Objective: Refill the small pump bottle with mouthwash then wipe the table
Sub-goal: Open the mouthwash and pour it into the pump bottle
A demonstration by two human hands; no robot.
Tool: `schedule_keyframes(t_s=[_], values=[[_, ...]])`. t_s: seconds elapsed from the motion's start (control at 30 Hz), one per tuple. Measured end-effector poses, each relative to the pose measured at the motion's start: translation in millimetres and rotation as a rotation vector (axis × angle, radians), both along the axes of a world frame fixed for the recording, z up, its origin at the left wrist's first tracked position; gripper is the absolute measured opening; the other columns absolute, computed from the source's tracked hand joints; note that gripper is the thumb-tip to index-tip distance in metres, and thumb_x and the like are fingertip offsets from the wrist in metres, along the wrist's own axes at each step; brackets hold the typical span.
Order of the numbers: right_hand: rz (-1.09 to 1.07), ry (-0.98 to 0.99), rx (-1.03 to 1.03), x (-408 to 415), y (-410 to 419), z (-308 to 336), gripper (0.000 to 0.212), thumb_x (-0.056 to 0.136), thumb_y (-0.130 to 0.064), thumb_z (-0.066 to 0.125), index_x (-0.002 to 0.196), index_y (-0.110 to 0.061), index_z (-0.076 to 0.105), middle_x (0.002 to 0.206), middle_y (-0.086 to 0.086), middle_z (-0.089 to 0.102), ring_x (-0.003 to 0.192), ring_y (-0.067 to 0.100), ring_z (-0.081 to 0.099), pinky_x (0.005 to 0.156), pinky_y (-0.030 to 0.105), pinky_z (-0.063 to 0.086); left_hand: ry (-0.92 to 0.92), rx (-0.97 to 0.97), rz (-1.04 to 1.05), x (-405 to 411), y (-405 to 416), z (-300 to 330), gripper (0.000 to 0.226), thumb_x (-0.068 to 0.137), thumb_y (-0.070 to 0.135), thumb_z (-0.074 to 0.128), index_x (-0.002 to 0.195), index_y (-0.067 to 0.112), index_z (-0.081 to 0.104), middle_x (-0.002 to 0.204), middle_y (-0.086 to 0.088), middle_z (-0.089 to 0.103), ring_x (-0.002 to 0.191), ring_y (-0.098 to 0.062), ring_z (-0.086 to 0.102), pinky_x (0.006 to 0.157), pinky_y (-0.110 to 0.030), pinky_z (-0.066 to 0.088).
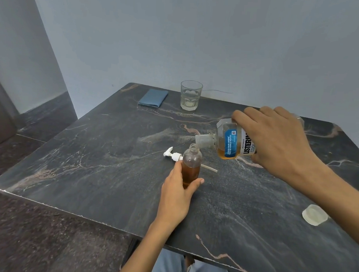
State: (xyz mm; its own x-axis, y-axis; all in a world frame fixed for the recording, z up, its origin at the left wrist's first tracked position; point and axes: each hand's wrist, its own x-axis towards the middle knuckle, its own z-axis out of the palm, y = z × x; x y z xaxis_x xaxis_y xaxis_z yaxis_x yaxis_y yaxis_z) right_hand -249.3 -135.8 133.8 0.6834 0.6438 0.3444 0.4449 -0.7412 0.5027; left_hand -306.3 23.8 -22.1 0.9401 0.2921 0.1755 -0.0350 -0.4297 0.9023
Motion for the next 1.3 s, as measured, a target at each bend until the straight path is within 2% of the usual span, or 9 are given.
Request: schedule_keyframes(t_s=[0.1,0.27,0.5,0.7,1.03,1.3], values=[[-0.009,-0.003,-0.009,0.1,0.0,0.0,0.072,0.055,-0.015,0.084,0.113,-0.023,0.042,0.095,0.000,0.056,0.080,0.022,0.052,0.067,0.028,0.026,-0.007,0.000,0.001,0.4,0.5,-0.7,0.048,0.083,0.035,0.066,0.125,0.024,0.044,0.115,0.009,0.057,0.105,-0.009,0.055,0.091,-0.029,0.047],[-0.014,-0.003,-0.016,0.0,0.1,0.1,0.071,0.057,-0.013,0.082,0.114,-0.024,0.041,0.095,-0.002,0.056,0.080,0.022,0.051,0.067,0.028,0.027,-0.016,0.003,-0.004,0.7,1.2,-1.7,0.044,0.084,0.035,0.066,0.120,0.027,0.044,0.108,0.014,0.055,0.096,-0.002,0.053,0.086,-0.023,0.044],[-0.006,-0.015,-0.006,1.0,-0.1,-0.2,0.073,0.052,-0.012,0.084,0.112,-0.022,0.044,0.093,0.000,0.057,0.077,0.023,0.052,0.066,0.028,0.023,-0.013,-0.007,-0.014,1.3,1.2,-1.7,0.041,0.083,0.035,0.067,0.115,0.035,0.041,0.107,0.017,0.053,0.090,0.005,0.051,0.084,-0.020,0.041],[-0.010,-0.001,-0.012,0.3,-0.2,0.0,0.070,0.057,-0.015,0.083,0.113,-0.023,0.041,0.095,-0.001,0.056,0.080,0.021,0.051,0.067,0.027,0.024,-0.014,-0.006,-0.008,1.6,1.6,-2.0,0.048,0.083,0.035,0.067,0.125,0.026,0.044,0.113,0.012,0.056,0.100,-0.005,0.053,0.090,-0.027,0.045],[-0.014,0.013,-0.034,-0.8,1.2,2.6,0.073,0.060,-0.019,0.082,0.115,-0.025,0.035,0.099,-0.002,0.056,0.083,0.019,0.051,0.068,0.026,0.024,-0.004,-0.004,-0.007,2.0,1.2,-2.3,0.049,0.083,0.036,0.066,0.125,0.026,0.043,0.115,0.012,0.055,0.101,-0.005,0.053,0.089,-0.025,0.044],[-0.008,0.005,-0.016,-0.5,0.6,1.8,0.067,0.059,-0.012,0.081,0.112,-0.023,0.042,0.094,0.000,0.057,0.079,0.022,0.051,0.066,0.028,0.025,-0.008,0.007,0.002,2.1,1.0,-2.9,0.048,0.083,0.036,0.066,0.124,0.025,0.044,0.113,0.010,0.057,0.100,-0.007,0.054,0.088,-0.027,0.045]])
